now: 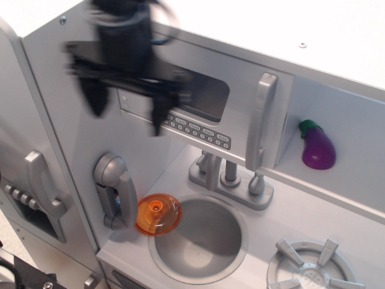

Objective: Open microwave

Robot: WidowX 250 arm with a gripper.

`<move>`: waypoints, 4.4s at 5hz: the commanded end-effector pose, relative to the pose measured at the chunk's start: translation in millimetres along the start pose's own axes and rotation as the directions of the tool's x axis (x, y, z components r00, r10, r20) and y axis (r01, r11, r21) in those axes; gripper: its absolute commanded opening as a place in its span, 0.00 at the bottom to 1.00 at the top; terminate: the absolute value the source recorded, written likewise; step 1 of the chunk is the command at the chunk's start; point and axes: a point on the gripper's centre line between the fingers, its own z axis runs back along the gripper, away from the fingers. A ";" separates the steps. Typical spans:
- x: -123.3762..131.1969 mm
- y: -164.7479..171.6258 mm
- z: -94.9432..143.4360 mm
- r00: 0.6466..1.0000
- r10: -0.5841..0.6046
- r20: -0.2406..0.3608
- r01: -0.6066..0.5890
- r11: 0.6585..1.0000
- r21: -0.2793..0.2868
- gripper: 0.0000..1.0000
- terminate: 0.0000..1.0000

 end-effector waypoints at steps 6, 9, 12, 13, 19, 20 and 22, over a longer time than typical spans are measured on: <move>62.8 -93.2 1.2 0.978 -0.101 0.184 0.117 0.990 -0.077 1.00 0.00; 54.9 -90.7 -0.7 0.983 -0.053 0.177 0.075 0.991 -0.115 0.00 0.00; -7.2 -63.6 16.1 0.979 -0.192 0.074 0.198 0.976 -0.091 1.00 0.00; -28.3 -60.4 23.1 0.966 -0.247 -0.077 0.237 0.964 -0.119 1.00 0.00; 39.0 -152.7 21.2 0.965 -0.246 0.084 0.257 0.955 -0.148 1.00 0.00; 44.2 -127.5 19.7 0.964 -0.254 0.084 0.262 0.958 -0.116 1.00 0.00; 33.0 -74.1 10.4 0.968 -0.246 0.039 0.249 0.960 -0.131 1.00 0.00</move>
